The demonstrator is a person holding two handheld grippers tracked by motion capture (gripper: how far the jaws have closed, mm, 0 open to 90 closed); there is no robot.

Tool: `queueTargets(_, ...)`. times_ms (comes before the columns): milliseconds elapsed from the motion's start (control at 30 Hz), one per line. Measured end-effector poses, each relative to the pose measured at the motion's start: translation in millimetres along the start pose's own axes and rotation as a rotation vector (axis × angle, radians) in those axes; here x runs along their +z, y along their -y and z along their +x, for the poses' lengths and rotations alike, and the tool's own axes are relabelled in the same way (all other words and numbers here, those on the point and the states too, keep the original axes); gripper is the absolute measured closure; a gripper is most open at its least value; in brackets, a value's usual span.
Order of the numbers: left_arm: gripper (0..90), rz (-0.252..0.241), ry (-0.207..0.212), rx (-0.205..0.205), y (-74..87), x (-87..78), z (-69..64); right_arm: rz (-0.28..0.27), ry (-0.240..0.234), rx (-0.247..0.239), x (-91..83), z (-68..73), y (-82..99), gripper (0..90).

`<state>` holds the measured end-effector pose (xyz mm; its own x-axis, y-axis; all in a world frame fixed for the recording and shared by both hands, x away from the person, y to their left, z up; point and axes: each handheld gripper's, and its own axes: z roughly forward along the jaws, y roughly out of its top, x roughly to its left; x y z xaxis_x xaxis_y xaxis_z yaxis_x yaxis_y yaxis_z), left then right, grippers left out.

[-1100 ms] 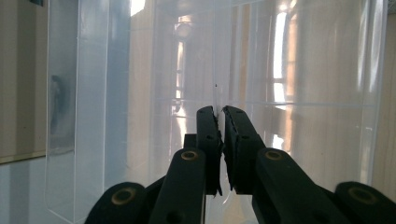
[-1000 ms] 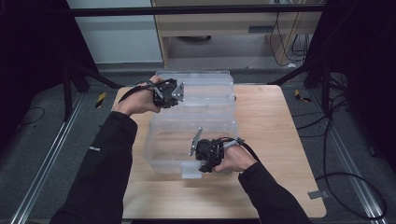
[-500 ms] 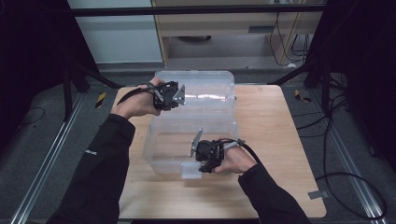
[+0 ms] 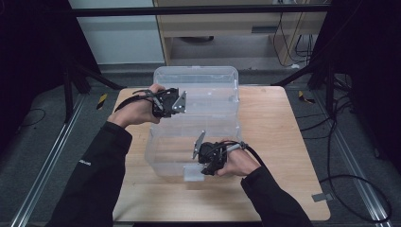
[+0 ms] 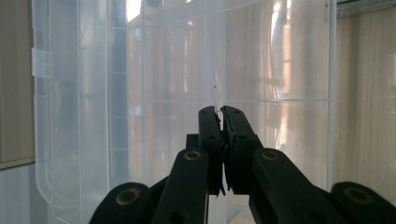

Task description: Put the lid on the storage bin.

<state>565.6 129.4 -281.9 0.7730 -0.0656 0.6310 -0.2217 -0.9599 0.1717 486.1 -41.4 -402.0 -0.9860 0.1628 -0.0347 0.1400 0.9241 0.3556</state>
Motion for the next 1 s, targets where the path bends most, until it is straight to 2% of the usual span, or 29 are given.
queueTargets(233, 86.8, -0.019, -0.026, 0.006, 0.0, -6.2, -10.2, -0.003, 0.001, 0.003, -0.2, 0.1, 0.7, 67.4)
queueTargets(433, 86.9, -0.007, -0.012, 0.003, -2.0, -11.2, -17.3, -0.007, -0.001, -0.001, 0.0, -0.7, 0.8, 67.4)
queueTargets(533, 87.0, -0.008, -0.029, 0.012, -3.7, -13.3, -20.8, -0.007, -0.002, 0.001, 0.0, -0.4, 0.9, 67.4)
queueTargets(633, 87.0, -0.029, -0.032, 0.008, -0.7, -15.1, -24.2, -0.012, -0.003, 0.003, 0.1, -0.1, 1.2, 67.3)
queueTargets(1000, 87.0, -0.055, -0.022, 0.010, 1.5, -22.0, -37.5, -0.010, -0.002, 0.001, 0.0, -0.1, 1.3, 67.3)
